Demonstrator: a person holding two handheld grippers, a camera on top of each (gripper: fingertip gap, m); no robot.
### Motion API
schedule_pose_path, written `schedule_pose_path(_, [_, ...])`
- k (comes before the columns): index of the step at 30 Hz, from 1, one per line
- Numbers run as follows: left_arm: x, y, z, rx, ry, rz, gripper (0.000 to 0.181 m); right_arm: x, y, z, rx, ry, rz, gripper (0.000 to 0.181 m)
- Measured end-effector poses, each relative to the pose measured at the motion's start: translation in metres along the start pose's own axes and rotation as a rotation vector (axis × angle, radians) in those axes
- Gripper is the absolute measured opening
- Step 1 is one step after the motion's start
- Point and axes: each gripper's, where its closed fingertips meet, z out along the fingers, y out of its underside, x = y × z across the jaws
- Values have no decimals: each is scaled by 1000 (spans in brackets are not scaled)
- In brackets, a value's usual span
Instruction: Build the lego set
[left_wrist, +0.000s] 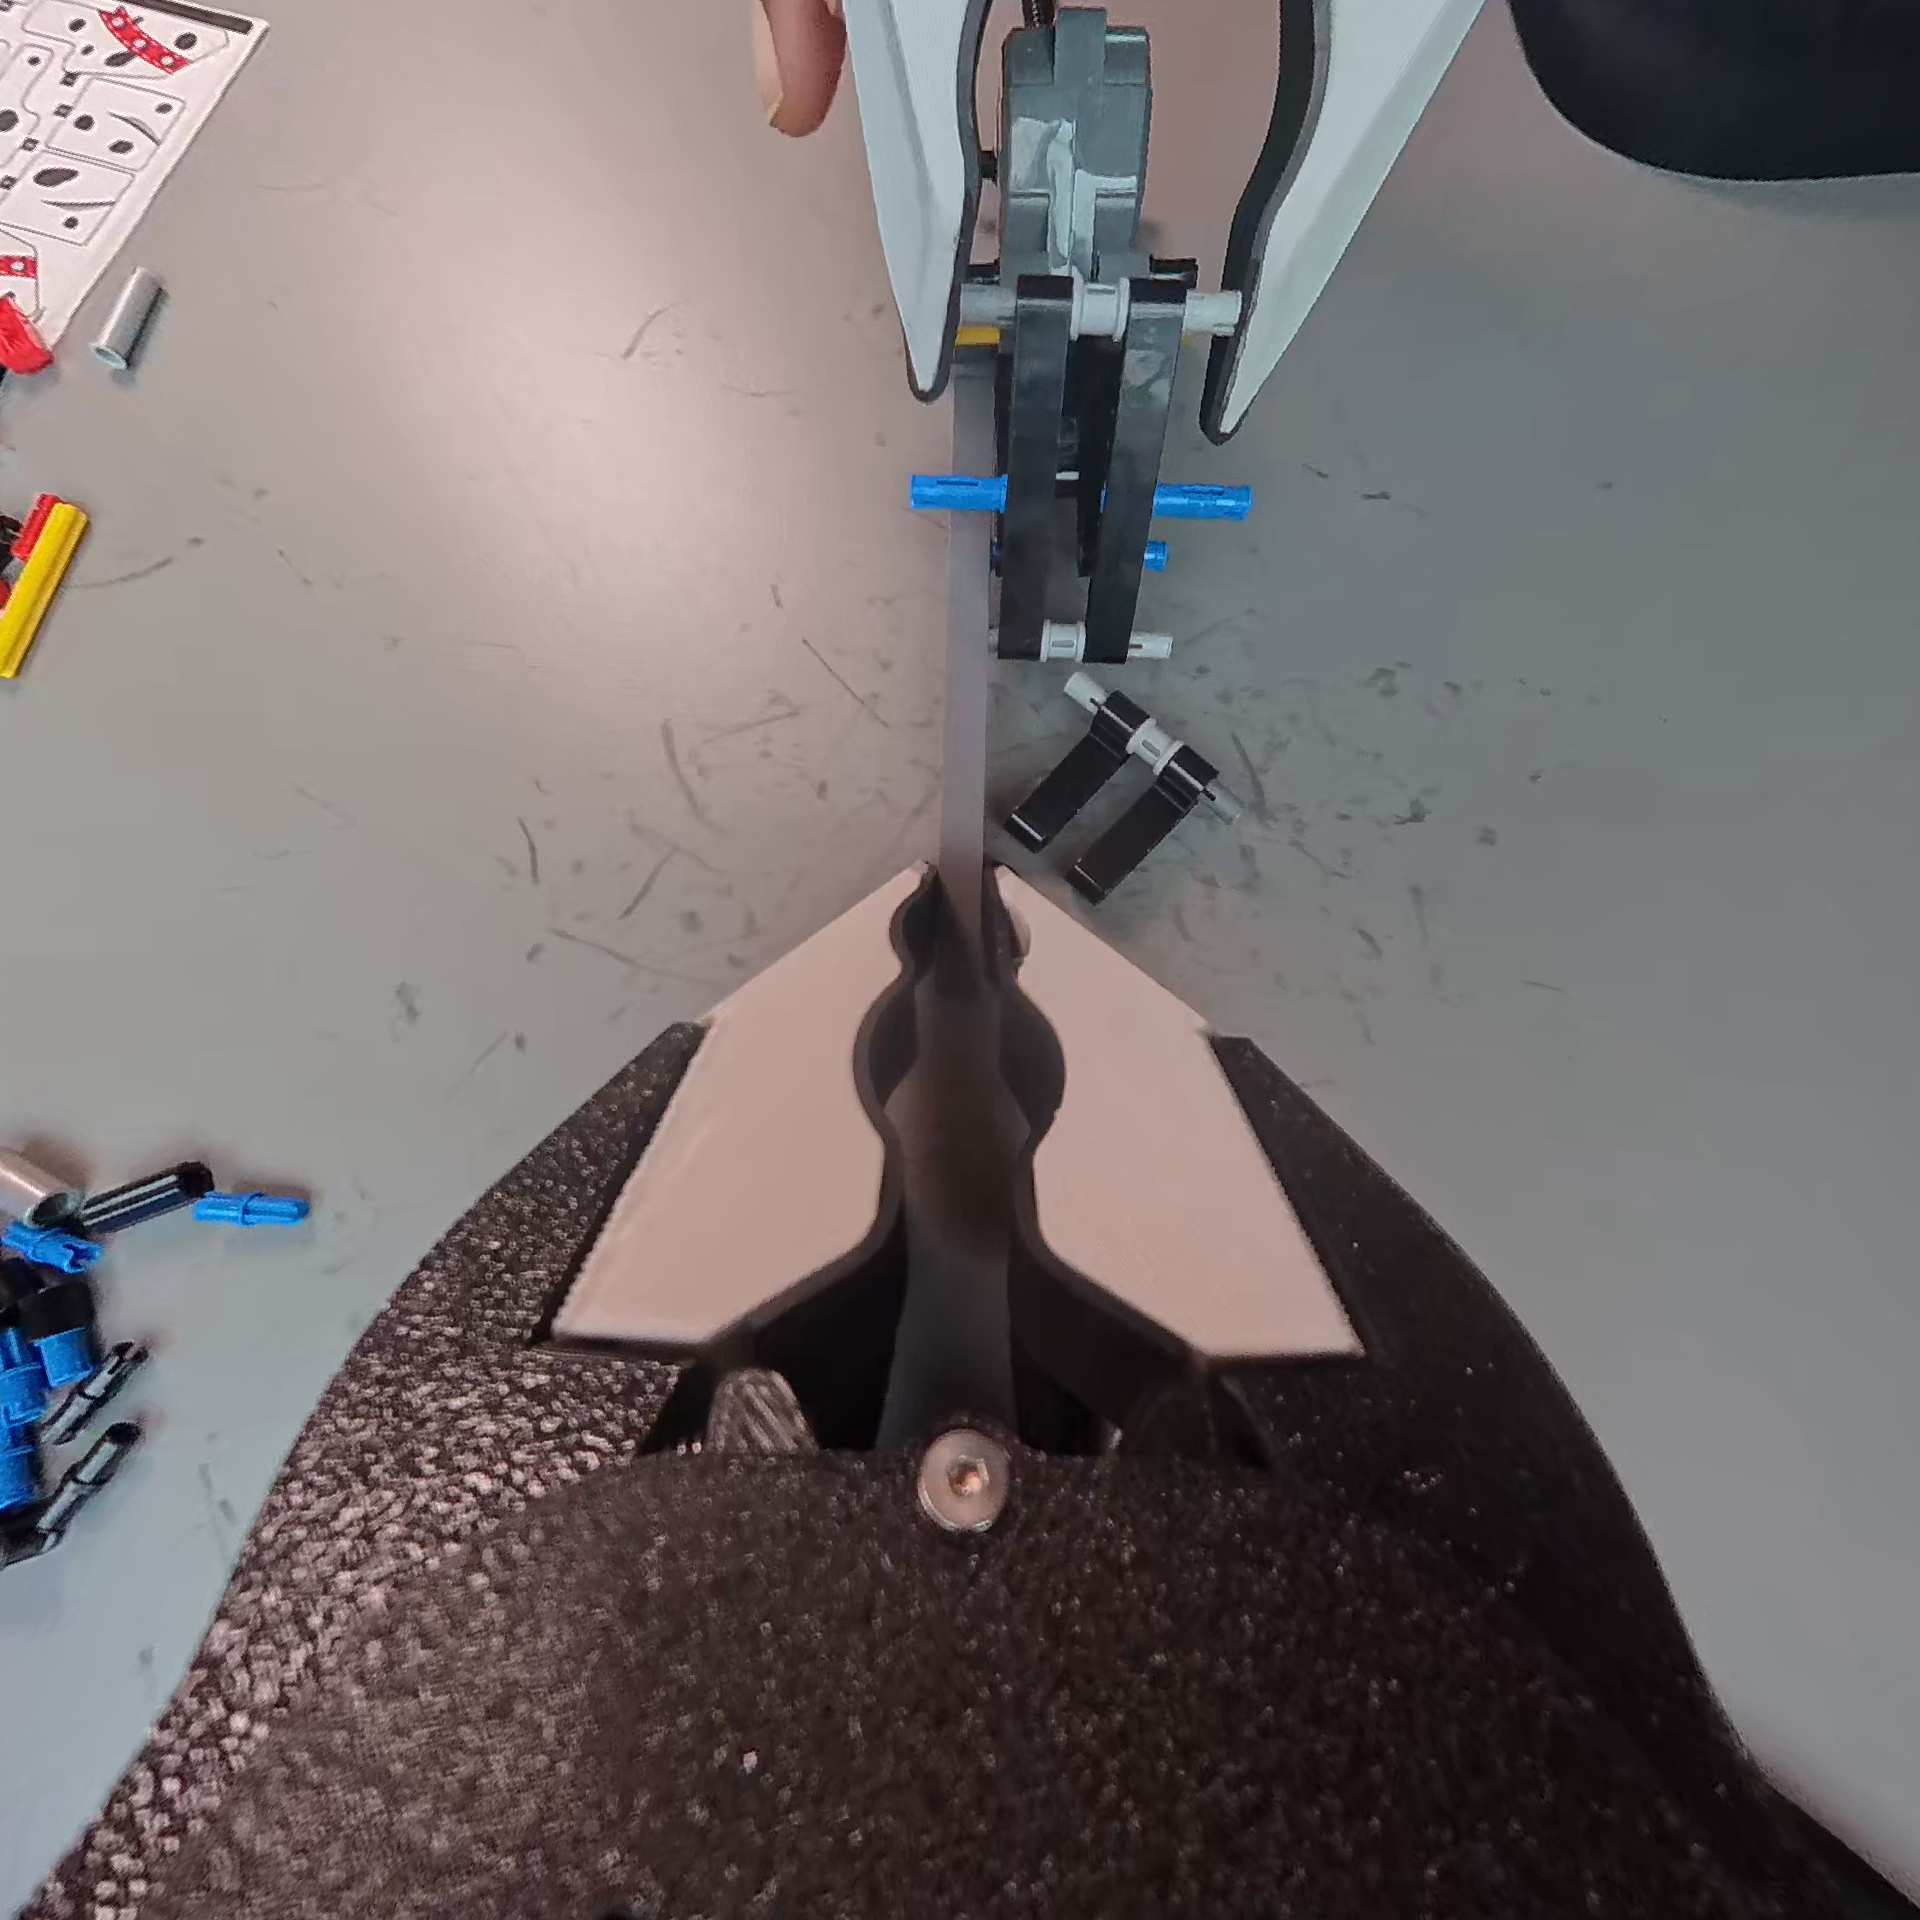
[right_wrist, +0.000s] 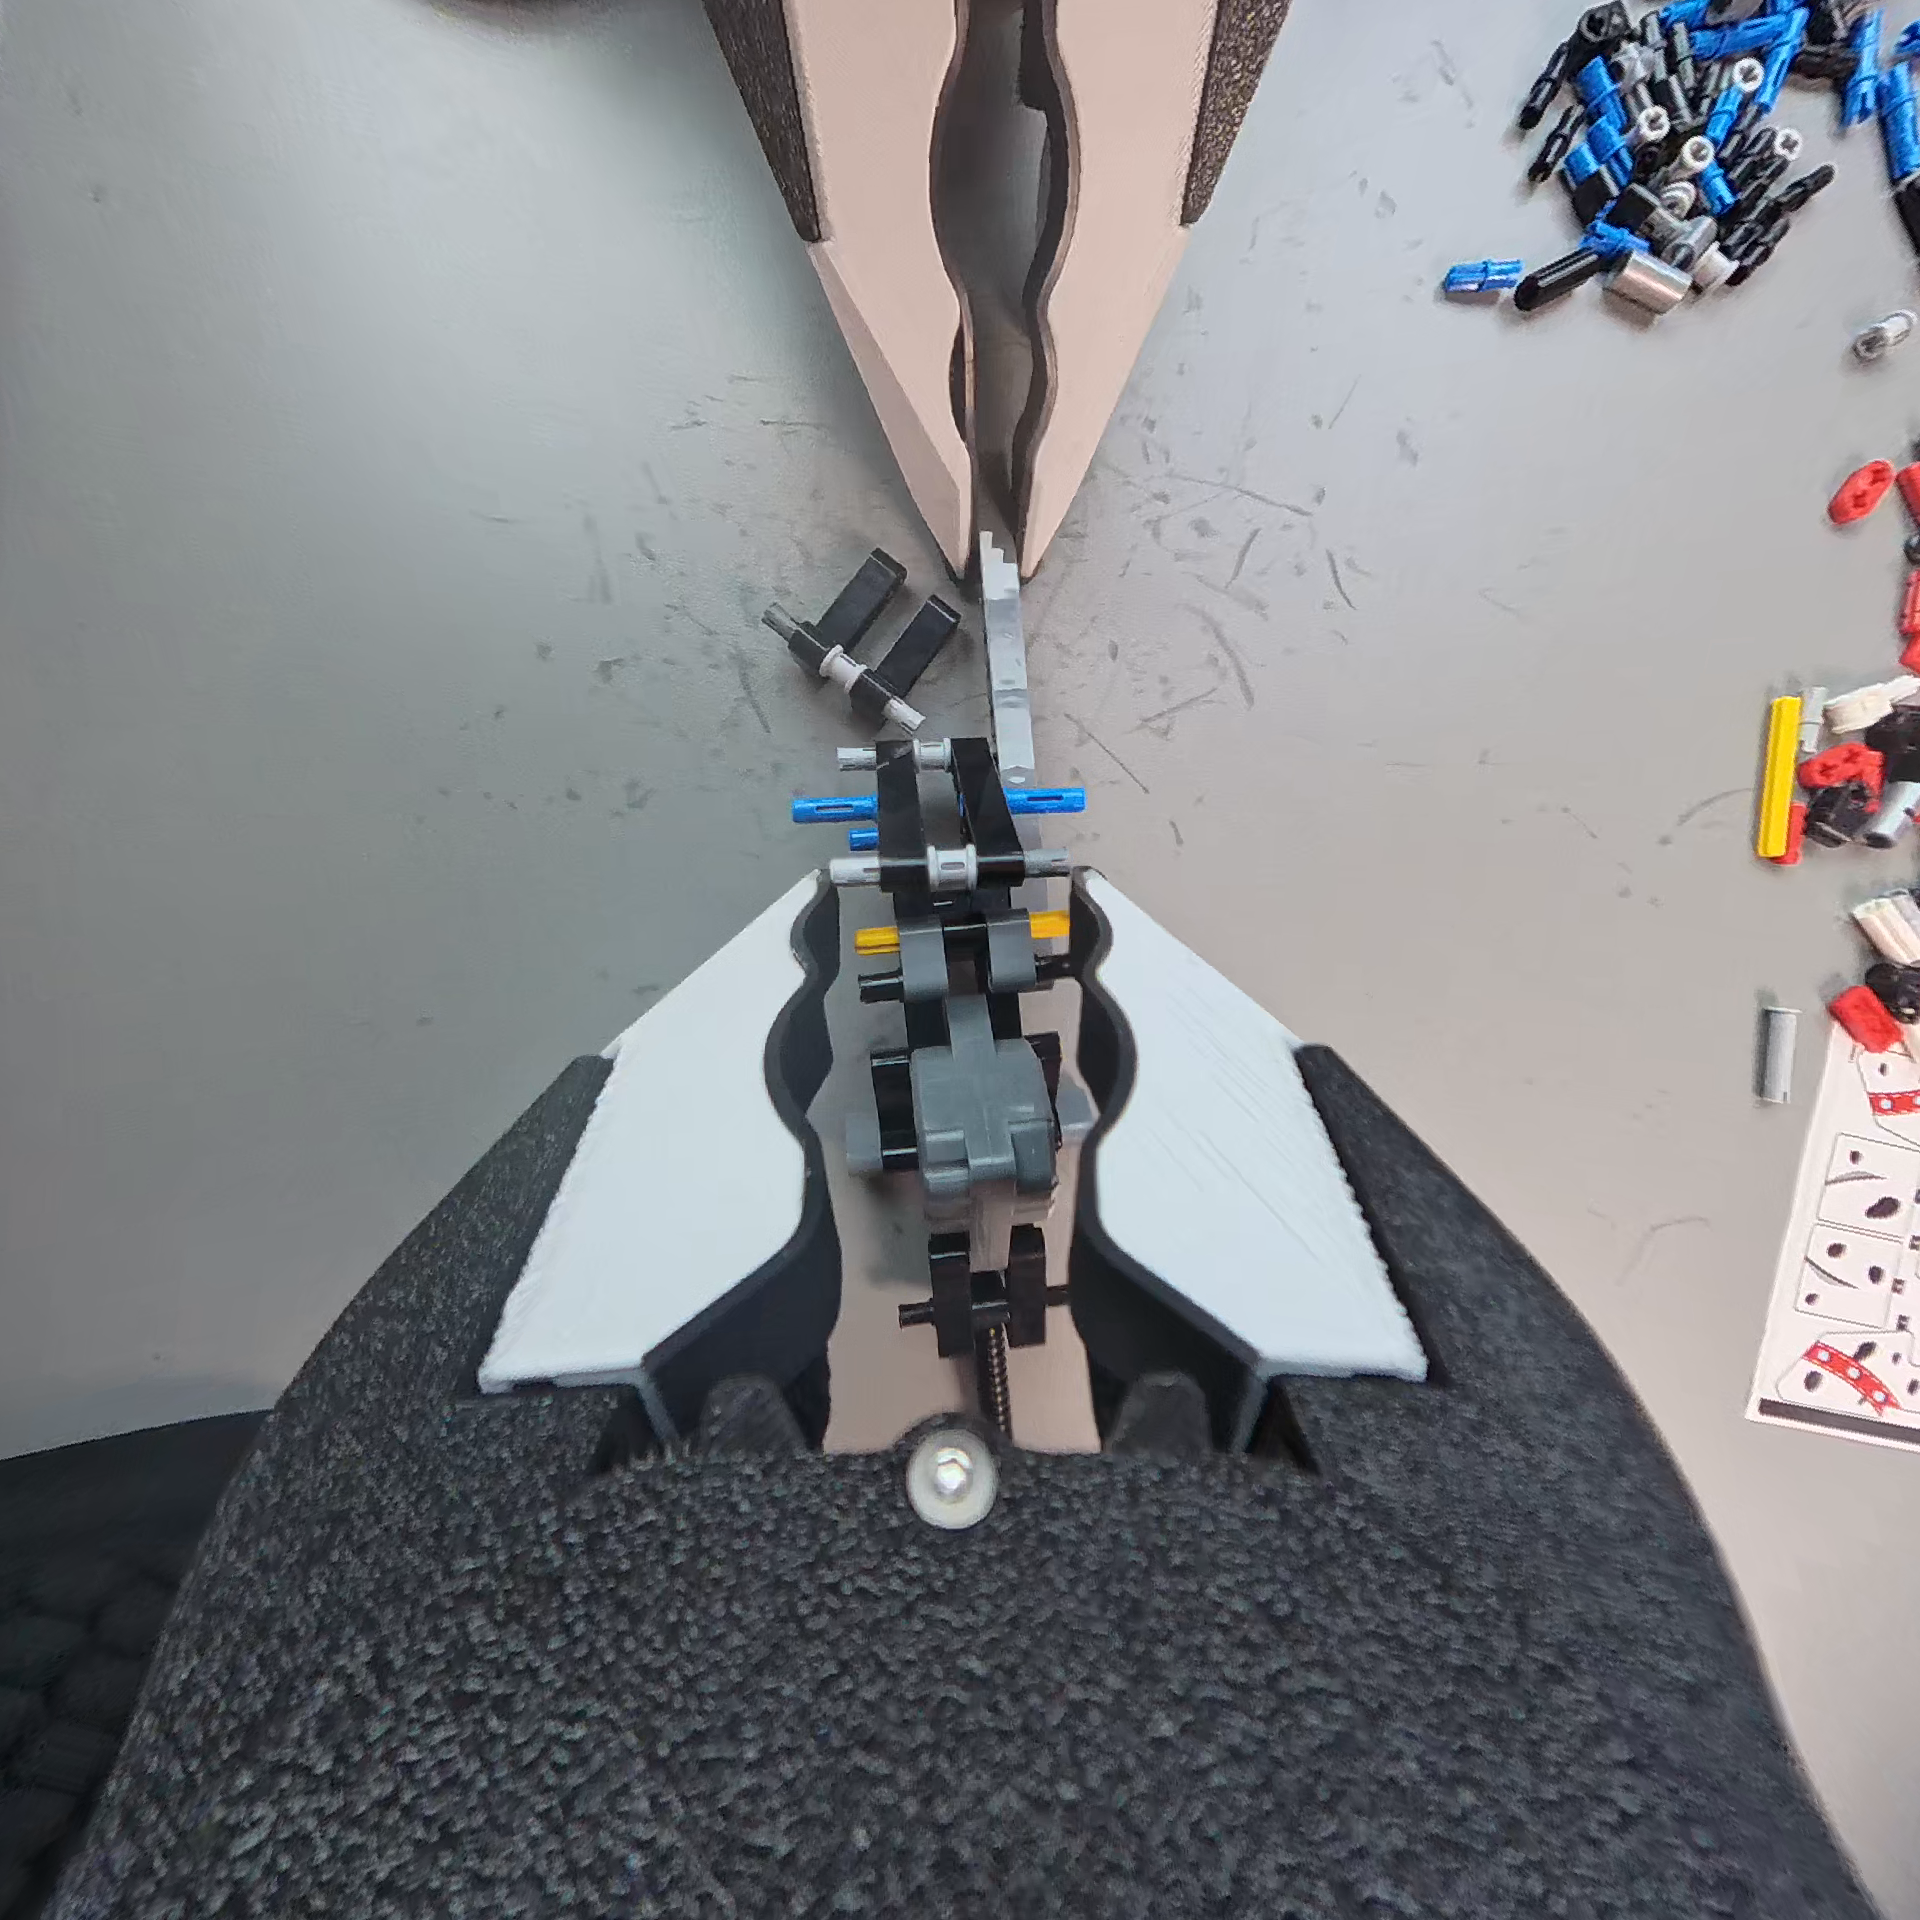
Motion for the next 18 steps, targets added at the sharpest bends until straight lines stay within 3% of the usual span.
schedule_pose_path(6, [-5,0,-2,5,-27,22,21,1,1,-20,23,27,42,65])
schedule_pose_path(11, [1,-8,-20,88,17,44,27,4,36,-8,-71,55,89,69])
schedule_pose_path(16, [32,-9,-19,90,103,108,26,6,46,8,-73,45,147,44])
schedule_pose_path(18, [37,-11,-12,64,90,127,26,11,46,8,-71,69,171,44])
